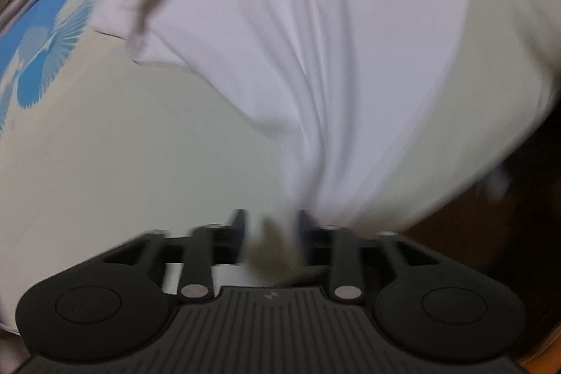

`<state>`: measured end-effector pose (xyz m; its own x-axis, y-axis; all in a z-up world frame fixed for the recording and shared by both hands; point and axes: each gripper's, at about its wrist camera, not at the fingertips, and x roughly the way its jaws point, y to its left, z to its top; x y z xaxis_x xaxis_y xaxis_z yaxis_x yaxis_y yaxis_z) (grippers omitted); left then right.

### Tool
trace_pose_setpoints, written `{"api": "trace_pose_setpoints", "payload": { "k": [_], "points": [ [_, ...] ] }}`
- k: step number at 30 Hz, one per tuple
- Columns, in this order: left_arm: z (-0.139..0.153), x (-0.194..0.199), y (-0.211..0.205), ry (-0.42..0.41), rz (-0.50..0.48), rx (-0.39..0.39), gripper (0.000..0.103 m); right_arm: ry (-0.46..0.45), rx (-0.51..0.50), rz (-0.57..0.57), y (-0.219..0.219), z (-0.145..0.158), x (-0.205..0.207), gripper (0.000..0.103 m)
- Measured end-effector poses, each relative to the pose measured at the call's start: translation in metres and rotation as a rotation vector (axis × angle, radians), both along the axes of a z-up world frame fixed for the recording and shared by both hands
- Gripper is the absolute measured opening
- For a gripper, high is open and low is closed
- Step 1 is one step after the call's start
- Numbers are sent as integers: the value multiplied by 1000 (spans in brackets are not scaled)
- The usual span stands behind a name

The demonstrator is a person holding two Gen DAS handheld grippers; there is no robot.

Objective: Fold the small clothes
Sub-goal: 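Pinch the white shirt hem with the left gripper while the right gripper pinches another hem point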

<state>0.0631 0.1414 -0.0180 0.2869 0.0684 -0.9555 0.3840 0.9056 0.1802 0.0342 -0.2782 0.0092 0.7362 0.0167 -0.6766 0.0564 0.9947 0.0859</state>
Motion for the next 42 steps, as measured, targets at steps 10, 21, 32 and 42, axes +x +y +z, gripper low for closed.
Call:
{"api": "trace_pose_setpoints", "payload": {
  "k": [10,21,32,42],
  "points": [
    [-7,60,29,-94,382,-286,49,168,44,36,2,-32,81,34],
    [-55,108,52,-57,627,-432,49,278,-69,106,15,-106,158,34],
    [-72,145,21,-122,609,-262,7,340,-184,70,-17,-102,143,4],
    [-73,155,-49,-171,389,-312,6,518,-268,70,-78,-106,50,3]
  ]
}}
